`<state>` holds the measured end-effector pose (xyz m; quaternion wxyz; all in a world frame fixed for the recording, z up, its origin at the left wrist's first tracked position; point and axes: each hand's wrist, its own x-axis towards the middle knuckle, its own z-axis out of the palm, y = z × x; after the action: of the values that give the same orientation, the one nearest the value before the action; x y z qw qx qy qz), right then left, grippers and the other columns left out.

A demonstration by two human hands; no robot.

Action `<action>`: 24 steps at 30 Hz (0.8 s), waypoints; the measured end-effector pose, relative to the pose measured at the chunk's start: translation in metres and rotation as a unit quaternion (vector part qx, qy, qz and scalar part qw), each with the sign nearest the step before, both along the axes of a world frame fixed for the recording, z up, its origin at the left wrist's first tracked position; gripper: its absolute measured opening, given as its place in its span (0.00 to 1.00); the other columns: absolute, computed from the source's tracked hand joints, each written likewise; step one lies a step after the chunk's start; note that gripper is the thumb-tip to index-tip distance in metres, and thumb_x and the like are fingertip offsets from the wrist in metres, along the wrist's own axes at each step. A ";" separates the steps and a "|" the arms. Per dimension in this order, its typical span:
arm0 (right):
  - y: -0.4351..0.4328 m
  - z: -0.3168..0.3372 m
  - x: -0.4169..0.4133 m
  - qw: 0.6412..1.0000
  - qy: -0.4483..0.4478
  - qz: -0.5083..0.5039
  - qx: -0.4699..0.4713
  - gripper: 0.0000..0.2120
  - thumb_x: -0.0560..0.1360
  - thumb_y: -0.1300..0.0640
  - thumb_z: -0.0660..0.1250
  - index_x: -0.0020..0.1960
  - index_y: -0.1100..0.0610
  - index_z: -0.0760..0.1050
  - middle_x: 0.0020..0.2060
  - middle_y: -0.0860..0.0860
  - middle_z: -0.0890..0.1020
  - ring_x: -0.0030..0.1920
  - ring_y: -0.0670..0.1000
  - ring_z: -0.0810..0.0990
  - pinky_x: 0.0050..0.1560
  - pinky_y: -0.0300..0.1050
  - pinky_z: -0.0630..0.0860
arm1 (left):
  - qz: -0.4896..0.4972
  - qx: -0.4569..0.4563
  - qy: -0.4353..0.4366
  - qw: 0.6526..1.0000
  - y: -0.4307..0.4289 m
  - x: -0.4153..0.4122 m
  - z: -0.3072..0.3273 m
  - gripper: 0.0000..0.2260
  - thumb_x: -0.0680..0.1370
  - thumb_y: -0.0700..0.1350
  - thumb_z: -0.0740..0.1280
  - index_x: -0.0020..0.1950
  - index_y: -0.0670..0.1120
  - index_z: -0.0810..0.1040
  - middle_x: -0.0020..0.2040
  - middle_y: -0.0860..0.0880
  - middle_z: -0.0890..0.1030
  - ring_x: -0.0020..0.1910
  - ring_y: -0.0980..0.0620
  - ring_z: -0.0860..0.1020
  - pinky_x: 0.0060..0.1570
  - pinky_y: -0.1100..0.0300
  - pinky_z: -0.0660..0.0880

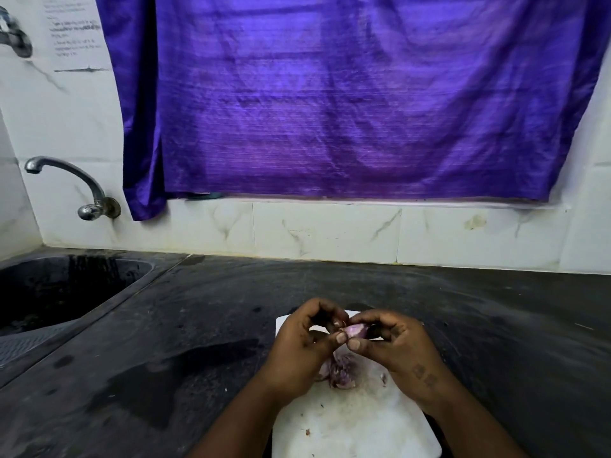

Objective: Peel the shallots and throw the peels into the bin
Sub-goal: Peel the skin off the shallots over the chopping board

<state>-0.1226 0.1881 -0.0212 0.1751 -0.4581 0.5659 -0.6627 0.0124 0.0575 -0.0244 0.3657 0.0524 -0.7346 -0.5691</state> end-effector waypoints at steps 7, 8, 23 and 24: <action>0.004 0.004 0.003 0.999 -0.029 0.028 -0.003 0.11 0.69 0.63 0.78 0.51 0.56 0.87 0.48 0.56 0.89 0.49 0.56 0.88 0.47 0.45 0.83 | -0.059 0.068 0.025 0.996 -0.002 0.001 0.004 0.16 0.74 0.32 0.73 0.60 0.44 0.80 0.47 0.43 0.79 0.50 0.50 0.78 0.48 0.59 0.79; 0.005 0.005 0.004 0.999 -0.037 0.034 -0.005 0.11 0.69 0.62 0.77 0.51 0.56 0.87 0.48 0.57 0.89 0.48 0.56 0.88 0.47 0.45 0.83 | -0.070 0.083 0.030 0.994 -0.002 0.001 0.005 0.17 0.73 0.33 0.73 0.61 0.45 0.80 0.47 0.45 0.79 0.50 0.50 0.78 0.47 0.60 0.78; 0.001 0.003 0.002 0.997 -0.075 -0.016 0.006 0.24 0.63 0.63 0.82 0.56 0.58 0.79 0.44 0.54 0.88 0.44 0.50 0.87 0.44 0.43 0.82 | -0.007 0.024 -0.031 0.999 0.004 0.000 0.001 0.10 0.79 0.43 0.72 0.59 0.48 0.84 0.56 0.46 0.86 0.58 0.44 0.83 0.58 0.50 0.81; 0.001 0.002 0.002 0.997 -0.082 -0.015 0.006 0.23 0.62 0.64 0.82 0.54 0.60 0.78 0.42 0.54 0.88 0.43 0.49 0.87 0.44 0.42 0.82 | -0.001 0.017 -0.031 0.999 0.004 0.000 0.001 0.08 0.79 0.42 0.72 0.58 0.46 0.84 0.55 0.46 0.86 0.57 0.43 0.83 0.57 0.49 0.81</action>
<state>-0.1201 0.1895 -0.0190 0.2138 -0.3932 0.5604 -0.6969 0.0121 0.0617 -0.0232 0.3409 0.0755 -0.7356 -0.5805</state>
